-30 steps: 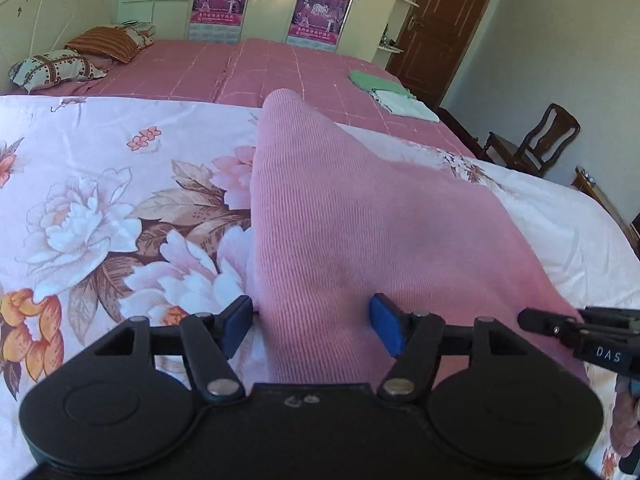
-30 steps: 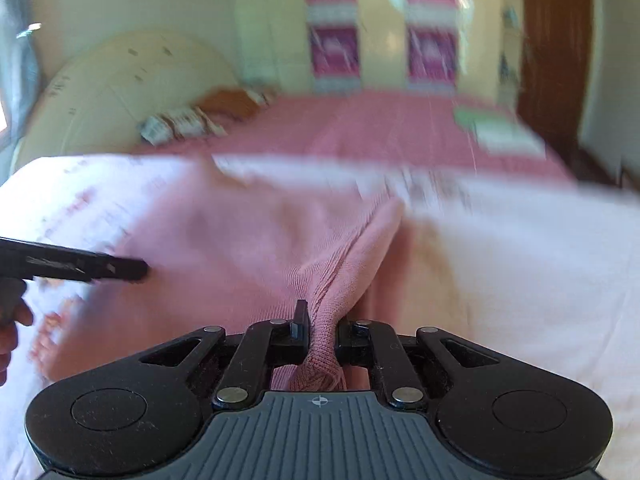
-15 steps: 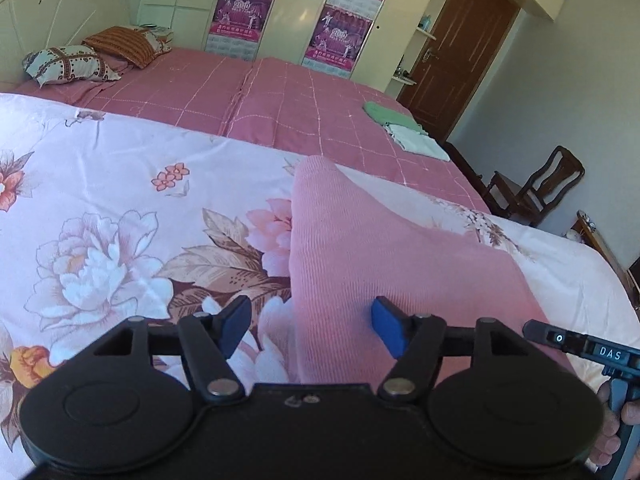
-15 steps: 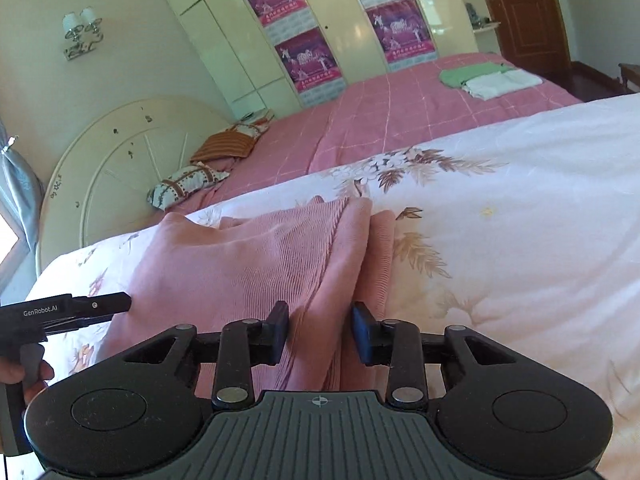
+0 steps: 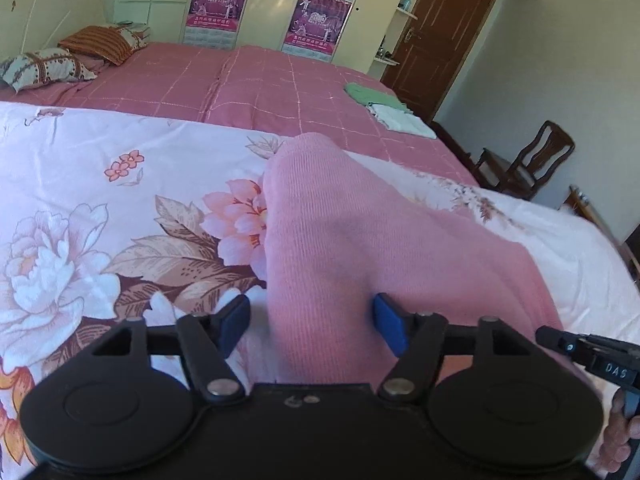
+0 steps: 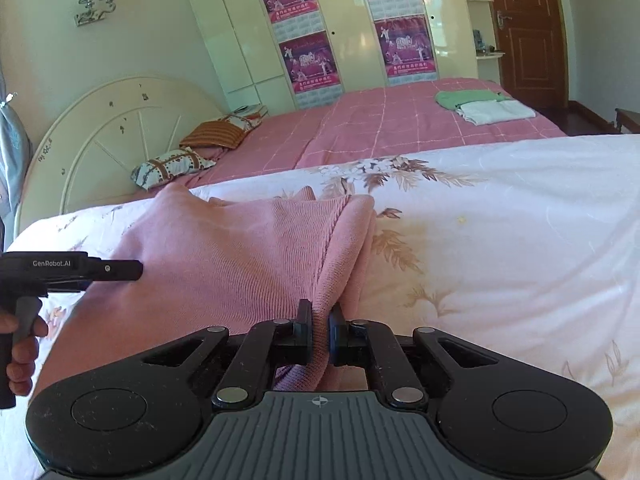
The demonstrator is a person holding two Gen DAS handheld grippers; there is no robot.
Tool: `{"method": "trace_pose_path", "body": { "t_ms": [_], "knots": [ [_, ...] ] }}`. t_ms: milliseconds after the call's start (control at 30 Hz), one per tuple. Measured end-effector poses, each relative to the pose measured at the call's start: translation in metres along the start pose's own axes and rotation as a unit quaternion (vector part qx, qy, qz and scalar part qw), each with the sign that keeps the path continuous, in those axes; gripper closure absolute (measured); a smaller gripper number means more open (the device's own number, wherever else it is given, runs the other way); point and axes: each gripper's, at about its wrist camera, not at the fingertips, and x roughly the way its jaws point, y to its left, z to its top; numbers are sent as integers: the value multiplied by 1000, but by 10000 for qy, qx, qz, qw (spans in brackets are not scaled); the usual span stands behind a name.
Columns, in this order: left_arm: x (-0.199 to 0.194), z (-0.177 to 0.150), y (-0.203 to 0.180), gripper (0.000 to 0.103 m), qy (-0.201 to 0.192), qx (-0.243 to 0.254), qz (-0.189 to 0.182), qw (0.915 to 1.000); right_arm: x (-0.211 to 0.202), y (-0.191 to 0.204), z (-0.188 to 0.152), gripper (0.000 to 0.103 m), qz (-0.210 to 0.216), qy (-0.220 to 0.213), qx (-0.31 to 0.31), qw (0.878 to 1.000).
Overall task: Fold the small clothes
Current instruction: 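Grasp and tuck the folded edge with the right gripper while the left gripper presses the shirt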
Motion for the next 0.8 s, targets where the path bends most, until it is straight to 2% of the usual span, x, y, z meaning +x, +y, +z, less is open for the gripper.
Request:
{"method": "trace_pose_path", "body": {
  "t_ms": [100,167,200,233,267,300,367,433,600,667,700,733,800],
  "knots": [
    [1,2,-5,14,-4,238,309,9992,11,-9,2,96,-55,42,306,9995],
    [-5,2,-4,15,-5,273,356,9990,12,-11,8,93,-40,87,545,9985],
    [-11,1,-5,21,-46,293,368,9989,9,-11,9,77,-137,101,600,9981],
    [-22,0,-6,29,-124,319,348,9988,4,-9,10,52,-342,55,587,9977],
    [-33,-3,-7,29,-208,368,317,9986,-8,-7,9,50,-519,-86,538,9972],
    [-47,-9,-8,30,-320,408,284,9983,-20,-5,7,50,-497,-203,463,9975],
    [-68,-25,-10,32,-419,482,158,9978,-43,3,3,53,-358,-360,282,9983],
    [-83,-41,-11,32,-401,479,109,9980,-64,16,-4,78,-81,-466,60,9989],
    [-83,-73,-13,28,-209,579,352,9975,-83,45,-27,84,477,-318,-393,9976],
    [-78,-80,-8,24,-146,517,383,9978,-70,51,-38,91,172,-53,-716,9973],
    [-78,-82,-4,23,-134,474,345,9982,-57,49,-43,100,-73,223,-758,9968],
    [-80,-81,-1,23,-124,413,309,9986,-50,45,-46,103,-216,379,-710,9965],
    [-89,-72,-1,27,-289,386,236,9986,-52,37,-42,103,-135,364,-506,9980]
  ]
}}
